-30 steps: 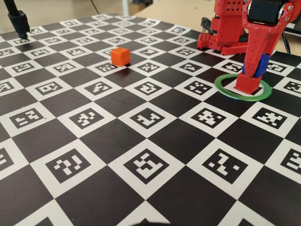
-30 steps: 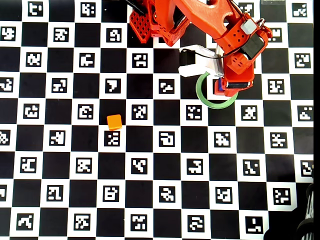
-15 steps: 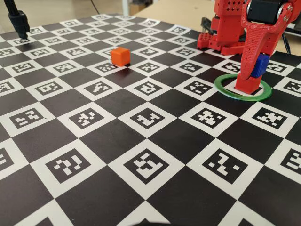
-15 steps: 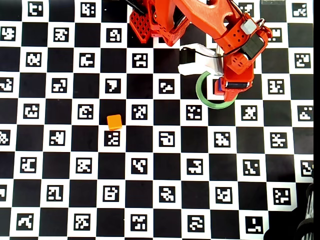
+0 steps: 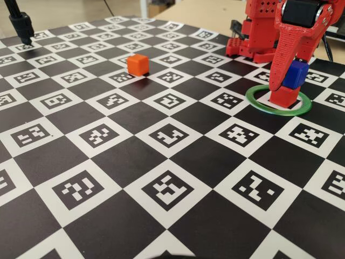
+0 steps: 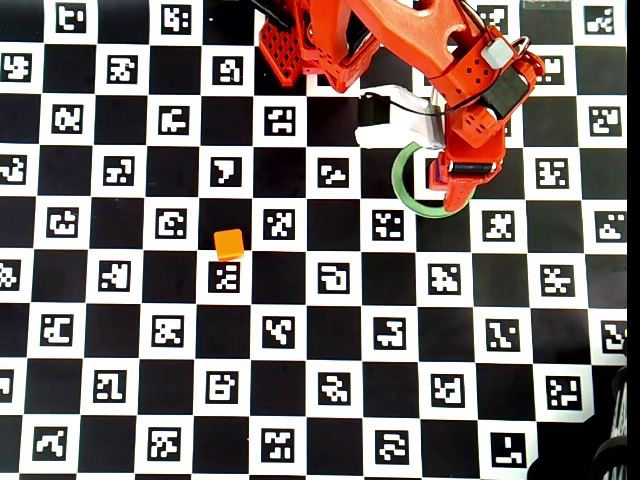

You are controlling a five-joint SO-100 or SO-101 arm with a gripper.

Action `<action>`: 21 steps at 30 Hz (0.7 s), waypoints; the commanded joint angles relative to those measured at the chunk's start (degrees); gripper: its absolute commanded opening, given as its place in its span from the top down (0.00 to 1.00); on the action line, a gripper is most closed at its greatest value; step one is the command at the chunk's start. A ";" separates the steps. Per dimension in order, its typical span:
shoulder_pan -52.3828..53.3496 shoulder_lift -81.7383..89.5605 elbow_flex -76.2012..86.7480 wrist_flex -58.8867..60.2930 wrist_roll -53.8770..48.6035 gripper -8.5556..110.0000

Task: Grab the red cube then put it in the green circle then put the blue cube on top and finally the orange cube on top

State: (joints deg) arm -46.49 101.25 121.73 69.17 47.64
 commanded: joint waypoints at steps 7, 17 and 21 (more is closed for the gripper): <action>-1.32 5.71 -4.31 5.80 -1.85 0.61; 0.09 9.49 -12.92 18.54 -5.36 0.61; 3.52 10.55 -16.87 22.85 -7.91 0.61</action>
State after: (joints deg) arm -45.44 107.67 110.74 89.30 41.31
